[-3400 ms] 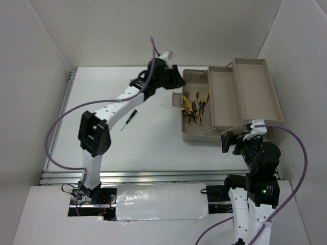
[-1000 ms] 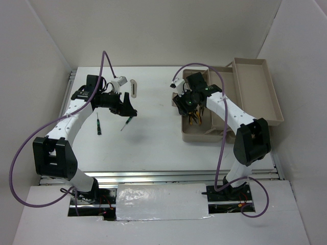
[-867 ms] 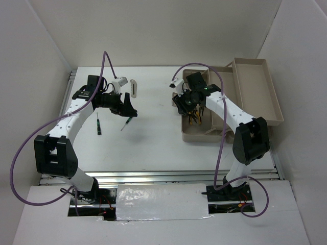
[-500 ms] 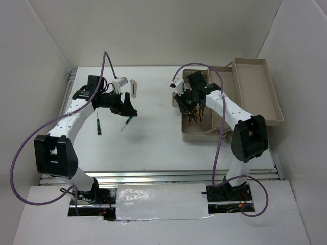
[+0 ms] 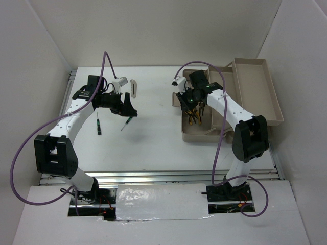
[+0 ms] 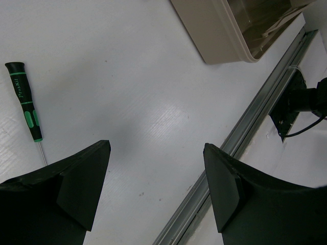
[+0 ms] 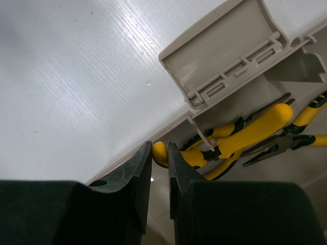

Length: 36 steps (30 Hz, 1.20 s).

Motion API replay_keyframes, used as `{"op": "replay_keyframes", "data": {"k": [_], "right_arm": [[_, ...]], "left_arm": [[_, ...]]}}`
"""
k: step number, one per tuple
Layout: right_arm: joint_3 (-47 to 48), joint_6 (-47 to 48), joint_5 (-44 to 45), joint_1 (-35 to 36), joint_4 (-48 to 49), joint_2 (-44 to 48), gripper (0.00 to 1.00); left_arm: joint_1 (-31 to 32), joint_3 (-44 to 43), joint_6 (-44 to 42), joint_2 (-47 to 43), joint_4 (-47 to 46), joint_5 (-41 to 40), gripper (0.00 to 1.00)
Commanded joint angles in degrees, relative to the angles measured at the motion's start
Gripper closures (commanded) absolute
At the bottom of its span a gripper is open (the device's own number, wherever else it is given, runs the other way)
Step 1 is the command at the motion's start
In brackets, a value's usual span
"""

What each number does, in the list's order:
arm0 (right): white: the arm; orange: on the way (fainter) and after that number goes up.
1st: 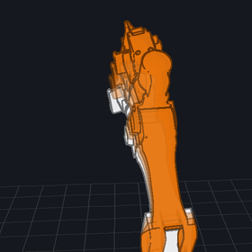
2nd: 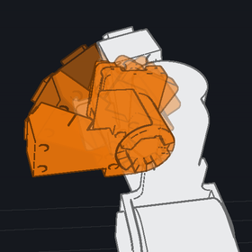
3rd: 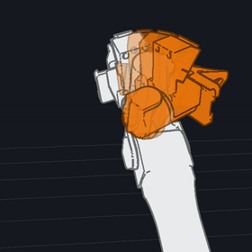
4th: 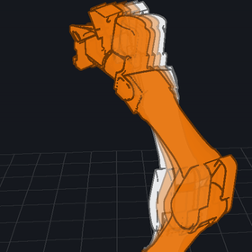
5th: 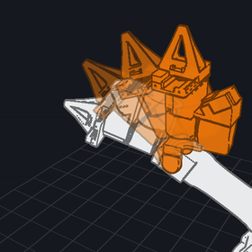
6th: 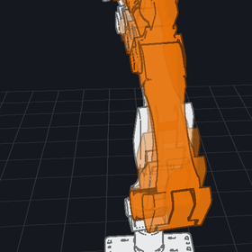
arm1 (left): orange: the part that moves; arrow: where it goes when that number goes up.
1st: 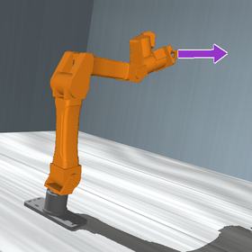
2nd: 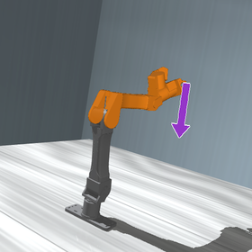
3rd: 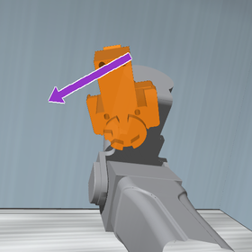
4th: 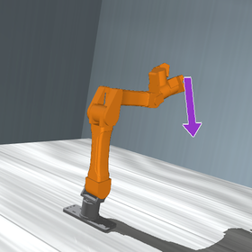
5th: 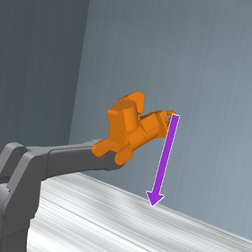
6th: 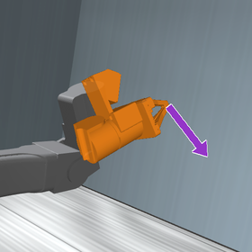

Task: Sort the tools into containers

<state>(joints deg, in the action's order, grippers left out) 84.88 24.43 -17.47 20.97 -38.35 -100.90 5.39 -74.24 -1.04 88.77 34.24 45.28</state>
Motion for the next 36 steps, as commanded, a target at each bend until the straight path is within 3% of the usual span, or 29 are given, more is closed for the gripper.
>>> {"op": "replay_keyframes", "data": {"k": [1,10,17,21,22,23,25,26,28,36], "right_arm": [[1.43,-2.97,2.18,-0.84,0.38,4.74,1.00],[-3.50,-6.75,7.18,-2.43,2.93,9.58,1.00],[5.71,-15.98,17.20,-2.07,-1.99,3.18,1.00],[11.96,-20.28,20.19,-1.55,-6.02,-3.41,1.00],[13.11,-20.99,21.42,-1.29,-7.78,-4.64,0.98],[15.29,-21.35,22.30,-1.28,-8.75,-5.79,0.89],[16.10,-22.84,23.79,-1.11,-9.29,-7.64,0.81],[16.10,-23.37,25.19,-0.93,-9.11,-7.99,0.63],[15.93,-23.55,26.26,-0.85,-8.59,-8.17,0.47],[16.38,-23.37,22.23,-0.85,-8.51,-5.19,0.47]], "left_arm": [[-0.38,-0.21,0.51,-0.44,-1.63,1.39,0.13],[-0.38,1.37,0.60,-1.85,-2.33,1.04,0.14],[-0.55,1.02,0.51,-1.58,-2.42,0.87,0.13],[-0.64,1.90,4.55,-2.37,-3.91,-1.94,0.10],[-0.99,2.77,4.99,-3.07,-4.61,-2.82,0.04],[-0.99,3.13,5.52,-3.51,-5.05,-4.74,0.02],[-0.91,3.74,5.52,-4.22,-5.67,-7.29,0.01],[-0.73,3.84,5.52,-4.66,-5.67,-10.35,0.01],[-0.55,4.71,6.48,-5.79,-6.37,-14.58,0.01],[4.44,8.84,2.81,-7.04,-10.59,-36.01,0.11]]}}
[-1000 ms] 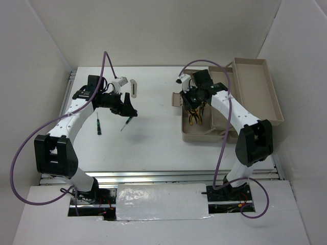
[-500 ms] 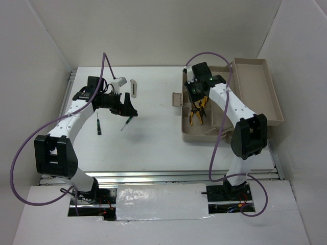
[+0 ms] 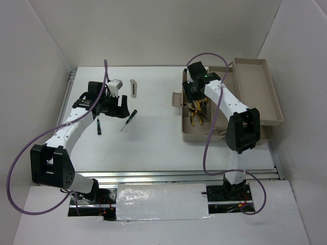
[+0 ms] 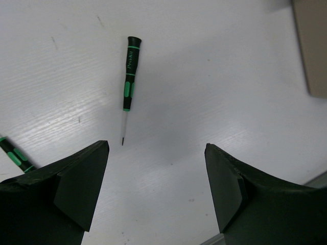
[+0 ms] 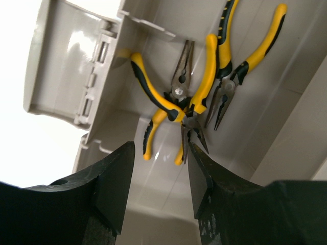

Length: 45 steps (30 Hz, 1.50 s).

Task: Sort the tools into containers

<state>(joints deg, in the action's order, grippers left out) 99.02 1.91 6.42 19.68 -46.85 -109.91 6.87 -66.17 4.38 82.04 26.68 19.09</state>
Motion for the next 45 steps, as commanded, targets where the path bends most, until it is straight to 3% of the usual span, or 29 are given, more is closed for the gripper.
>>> {"op": "replay_keyframes", "data": {"k": [1,6,13,24,30,32,34,36,38,39,42,43,44,45], "right_arm": [[1.97,0.01,-2.97,0.36,0.53,5.48,0.48],[-1.20,1.25,-14.55,-1.48,3.87,12.34,0.49],[-4.45,-0.59,-29.78,-5.00,4.31,21.47,0.48],[-12.09,-11.13,-36.65,-7.20,9.31,28.78,0.39],[-16.75,-14.74,-39.28,-7.55,13.89,30.10,0.38],[-16.85,-15.62,-40.77,-7.55,14.42,29.75,0.38],[-16.06,-17.38,-43.06,-7.47,15.03,28.35,0.37],[-14.39,-18.70,-45.43,-7.47,15.12,26.16,0.37],[-10.27,-19.22,-47.19,-7.38,15.12,23.27,0.37],[-8.43,-19.23,-49.28,-7.20,15.03,22.29,0.36],[-0.43,-20.02,-51.23,-5.80,14.77,18.68,0.26],[2.29,-20.28,-51.50,-5.19,15.21,17.98,0.22],[3.01,-20.72,-51.59,-4.48,15.47,16.93,0.21],[3.63,-21.16,-51.94,-3.43,16.17,16.66,0.20]], "left_arm": [[3.75,0.87,-3.15,0.39,-3.21,-11.60,0.12],[5.78,-1.15,-7.63,9.42,-2.86,-17.59,0.21],[5.96,-8.17,-9.22,19.99,-3.04,-17.69,0.34],[7.36,-11.00,-9.74,29.58,-4.88,-16.36,0.41],[7.37,-10.03,-9.31,31.25,-6.20,-16.28,0.59],[6.93,-9.50,-8.34,30.90,-6.46,-15.14,0.74],[5.36,-9.24,-6.59,28.55,-5.85,-9.45,0.85],[3.25,-7.15,-4.92,24.85,-7.16,5.72,0.89],[-0.18,-5.47,3.06,18.26,-11.98,16.89,0.98],[-1.06,-3.89,6.22,16.42,-14.43,26.51,1.00],[-3.27,1.19,25.27,9.38,-32.93,37.13,1.00],[-3.53,2.87,35.24,6.15,-38.83,39.77,1.00],[-3.53,4.46,39.61,4.37,-50.38,40.06,1.00],[-3.53,7.17,42.96,3.05,-55.63,39.97,1.00]]}}
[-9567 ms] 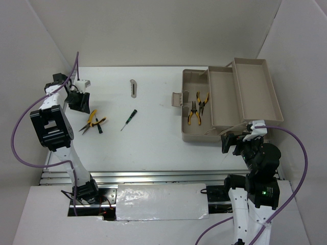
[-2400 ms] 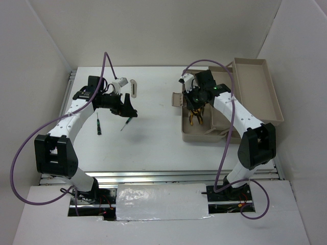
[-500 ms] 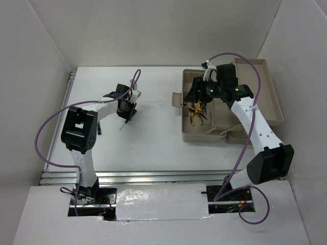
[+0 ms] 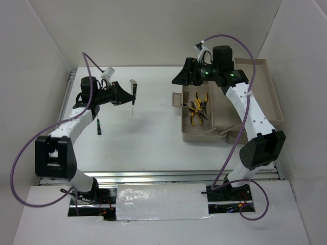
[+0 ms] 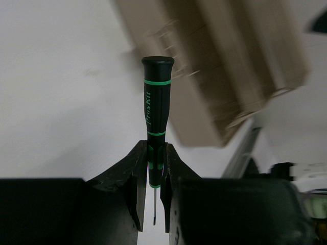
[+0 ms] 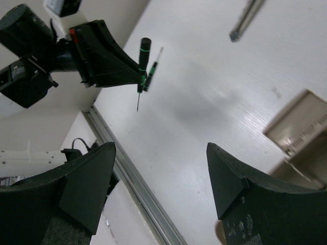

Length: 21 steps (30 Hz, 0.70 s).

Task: Sort the tools into containers

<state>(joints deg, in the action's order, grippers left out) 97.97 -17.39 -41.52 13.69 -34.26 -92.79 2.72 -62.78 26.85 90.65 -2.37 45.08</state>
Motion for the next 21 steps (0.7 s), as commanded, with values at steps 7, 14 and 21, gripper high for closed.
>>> {"op": "replay_keyframes", "data": {"k": [7,14,21], "right_arm": [[8.44,-6.43,-9.72,9.14,8.07,-3.09,0.18],[11.71,-7.22,-10.43,13.29,8.94,-5.29,0.18],[13.12,-8.19,-10.96,14.34,10.00,-8.28,0.29]], "left_arm": [[4.48,8.46,45.89,-8.04,-55.69,13.72,1.00],[8.61,7.85,51.30,-7.50,-62.95,12.49,1.00],[10.64,7.15,47.51,-8.39,-59.41,12.84,1.00]]}}
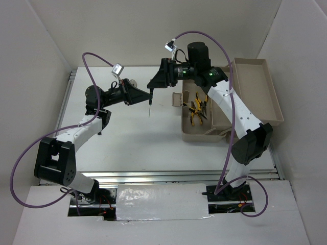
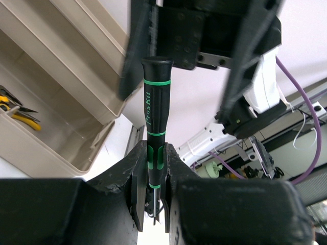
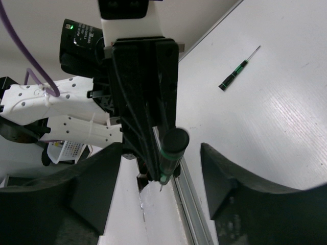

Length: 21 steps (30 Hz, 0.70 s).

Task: Sort the tools into containers

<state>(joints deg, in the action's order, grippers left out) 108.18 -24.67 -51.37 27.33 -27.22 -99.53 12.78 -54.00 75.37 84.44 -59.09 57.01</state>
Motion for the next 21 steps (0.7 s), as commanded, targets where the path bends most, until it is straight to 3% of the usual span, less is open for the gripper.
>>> {"op": "replay_keyframes", "data": {"k": [1,4,5,7,8,10,12,13,14,15,16,17,19,20,21], "right_arm": [[3.00,-0.74,-1.18,0.70,2.88,-1.81,0.34],[3.35,-0.91,-1.71,1.06,3.40,-2.51,0.63],[3.35,-1.00,-2.15,1.06,3.75,-2.52,0.77],[2.83,-0.65,-1.80,1.06,3.84,-2.25,0.94],[2.39,-0.39,-1.63,0.97,3.41,-1.82,1.00],[1.69,0.32,-0.83,0.01,3.32,-0.59,1.00],[1.42,2.42,-0.31,-2.70,1.65,1.17,1.00],[1.59,3.82,1.09,-4.11,0.34,1.87,1.00],[2.64,7.75,2.32,-5.52,-3.59,3.27,1.00],[3.35,9.70,3.90,-9.10,-6.32,3.98,1.00],[4.92,14.16,7.22,-11.05,-11.57,5.21,1.00],[5.63,16.90,8.82,-13.16,-14.15,5.83,1.00],[7.21,21.65,14.86,-18.07,-22.03,6.88,1.00],[7.48,26.81,17.07,-19.32,-24.43,7.76,1.00],[7.48,28.86,21.97,-21.25,-28.46,8.29,1.00]], "left_arm": [[0.67,-1.90,-1.54,-2.35,-1.74,0.99,1.00],[1.11,-1.64,-3.30,-3.06,0.29,0.99,1.00],[1.11,-1.64,-3.83,-3.41,0.90,0.99,0.99],[0.85,-1.73,-4.79,-3.67,3.44,1.26,0.89],[0.67,-1.81,-5.75,-4.11,4.24,1.26,0.74],[0.06,-2.60,-7.51,-4.46,10.09,1.52,0.58],[-1.87,-4.09,-13.91,-5.60,18.35,1.43,0.31],[-2.92,-6.80,-17.33,-5.95,24.23,1.09,0.20],[-5.54,-8.48,-25.54,-6.57,37.16,0.56,0.01],[-6.70,-10.67,-30.93,-6.75,44.60,-0.23,0.01],[-8.97,-15.91,-43.26,-6.92,61.99,-3.80,0.01],[-9.78,-18.66,-48.43,-6.92,69.47,-7.41,0.01],[-10.57,-24.47,-60.19,-7.80,79.44,-19.58,0.01],[-10.06,-25.10,-61.39,-8.50,82.00,-25.05,0.01],[-9.53,-25.19,-61.75,-10.07,84.99,-36.42,0.01]]}}
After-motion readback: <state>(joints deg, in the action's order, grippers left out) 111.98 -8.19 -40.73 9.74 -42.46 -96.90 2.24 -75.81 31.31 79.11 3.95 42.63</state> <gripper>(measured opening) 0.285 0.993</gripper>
